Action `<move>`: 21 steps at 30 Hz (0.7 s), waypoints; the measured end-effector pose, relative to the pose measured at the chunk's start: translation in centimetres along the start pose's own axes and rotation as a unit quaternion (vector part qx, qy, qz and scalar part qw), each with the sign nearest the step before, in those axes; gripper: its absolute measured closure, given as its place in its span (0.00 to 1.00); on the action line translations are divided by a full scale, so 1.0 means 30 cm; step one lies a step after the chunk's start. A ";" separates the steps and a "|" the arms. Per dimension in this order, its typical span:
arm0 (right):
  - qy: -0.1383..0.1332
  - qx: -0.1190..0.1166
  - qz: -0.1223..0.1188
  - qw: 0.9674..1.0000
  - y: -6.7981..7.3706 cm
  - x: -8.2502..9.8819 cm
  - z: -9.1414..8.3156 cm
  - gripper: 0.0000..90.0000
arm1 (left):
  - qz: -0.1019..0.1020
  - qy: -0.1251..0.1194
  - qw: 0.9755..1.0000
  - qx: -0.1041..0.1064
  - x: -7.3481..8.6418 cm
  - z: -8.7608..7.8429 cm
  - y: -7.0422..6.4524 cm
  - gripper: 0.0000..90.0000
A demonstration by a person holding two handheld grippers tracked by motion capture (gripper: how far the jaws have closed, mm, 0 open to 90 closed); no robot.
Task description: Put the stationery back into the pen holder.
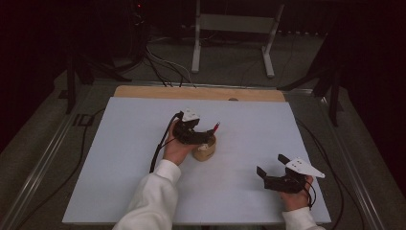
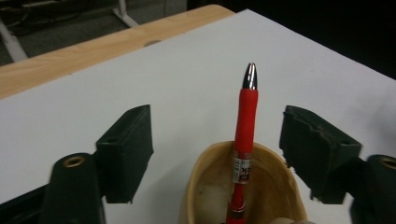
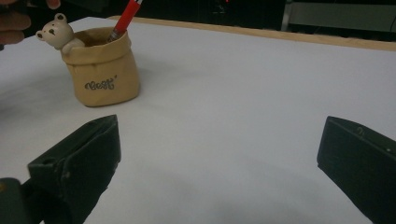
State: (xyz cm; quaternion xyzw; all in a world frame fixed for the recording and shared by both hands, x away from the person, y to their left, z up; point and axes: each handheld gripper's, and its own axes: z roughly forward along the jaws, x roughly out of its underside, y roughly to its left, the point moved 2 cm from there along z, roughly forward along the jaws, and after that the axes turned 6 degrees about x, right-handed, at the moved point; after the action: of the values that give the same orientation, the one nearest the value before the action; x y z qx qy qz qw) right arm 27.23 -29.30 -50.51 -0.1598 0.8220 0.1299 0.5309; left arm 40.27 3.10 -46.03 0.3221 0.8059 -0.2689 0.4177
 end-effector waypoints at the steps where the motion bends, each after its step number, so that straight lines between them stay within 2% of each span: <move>1: 0.000 0.000 0.000 1.000 0.000 0.000 0.000 0.00 | -0.004 -0.003 1.000 -0.002 -0.002 -0.005 0.003 0.22; 6: 0.000 0.000 0.000 1.000 -0.001 0.000 -0.001 0.00 | -0.002 -0.007 1.000 -0.013 -0.007 -0.031 0.014 0.16; 8: 0.000 0.000 0.000 1.000 0.000 0.000 -0.001 0.00 | -0.004 -0.010 1.000 -0.017 -0.008 -0.044 0.023 0.09; 9: 0.000 0.000 0.000 1.000 0.000 0.000 0.000 0.00 | -0.006 -0.011 1.000 -0.018 -0.009 -0.050 0.027 0.03; 12: 0.000 0.000 0.000 1.000 0.000 0.000 -0.001 0.00 | -0.012 -0.017 1.000 -0.019 -0.008 -0.067 0.039 0.00; 19: 0.000 0.001 0.000 1.000 0.000 0.000 -0.001 0.00 | -0.004 -0.024 0.999 -0.025 0.004 -0.108 0.054 0.00; 21: 0.000 0.000 0.000 1.000 0.001 0.000 0.000 0.00 | -0.004 -0.033 0.999 -0.030 0.006 -0.123 0.058 0.00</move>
State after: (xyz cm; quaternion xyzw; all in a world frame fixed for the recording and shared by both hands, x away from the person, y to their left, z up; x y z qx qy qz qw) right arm 27.21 -29.29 -50.51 -0.1594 0.8221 0.1297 0.5309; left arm 39.65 6.87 -44.59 0.2968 0.8007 -0.2565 0.4528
